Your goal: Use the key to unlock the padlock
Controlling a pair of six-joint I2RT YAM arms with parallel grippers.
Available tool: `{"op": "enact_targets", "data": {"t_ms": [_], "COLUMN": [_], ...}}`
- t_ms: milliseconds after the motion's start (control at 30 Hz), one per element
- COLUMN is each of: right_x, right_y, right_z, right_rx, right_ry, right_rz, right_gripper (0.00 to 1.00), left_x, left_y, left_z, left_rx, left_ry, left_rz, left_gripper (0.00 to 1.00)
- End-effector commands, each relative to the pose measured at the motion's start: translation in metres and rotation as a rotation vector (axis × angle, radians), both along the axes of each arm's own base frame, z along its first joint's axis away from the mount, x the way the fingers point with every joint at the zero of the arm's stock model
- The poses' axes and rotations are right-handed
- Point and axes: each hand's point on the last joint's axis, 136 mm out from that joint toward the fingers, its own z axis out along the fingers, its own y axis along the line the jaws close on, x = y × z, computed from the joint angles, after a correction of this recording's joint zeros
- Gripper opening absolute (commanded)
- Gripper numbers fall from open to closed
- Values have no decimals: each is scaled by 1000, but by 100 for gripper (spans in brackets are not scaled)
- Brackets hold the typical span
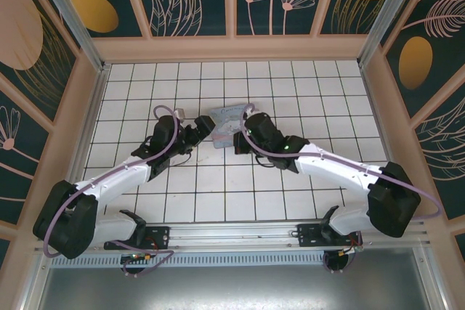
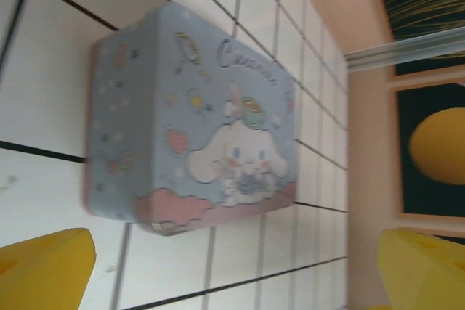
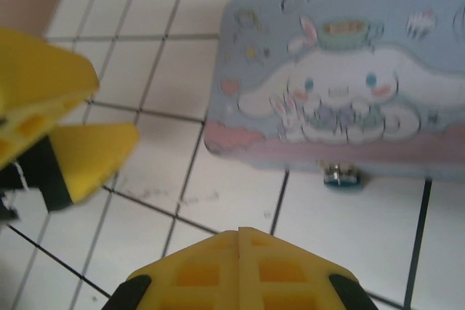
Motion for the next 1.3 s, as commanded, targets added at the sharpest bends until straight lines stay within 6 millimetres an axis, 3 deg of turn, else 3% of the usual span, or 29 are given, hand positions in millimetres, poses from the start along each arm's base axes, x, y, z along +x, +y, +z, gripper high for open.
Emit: {"op": "enact_targets", "data": {"t_ms": [0,233,500,700,1267], "right_x": [20,49,64,68,71], "right_y": [6,16,30,33,48], "right_z": [54,103,123,128,135], "right_rx": [108,189,265,308,364], "right_ry": [-94,-184,-218,-227,-224], "right_rz": [-22,-57,-81,-99,-84], "right_gripper": [0,0,0,0,0], "left_x": [9,19,24,27,32], "left_y": [-16,-29,-25,-22,-40], "left_z": [45,82,113,111,99], "left_rx": [-222,-510,-724,-816,-872], "left_ry": [-13,39,65,99,142], "left_rz": [21,60,116,152,144], "left_gripper": [98,94,91,88,84]}}
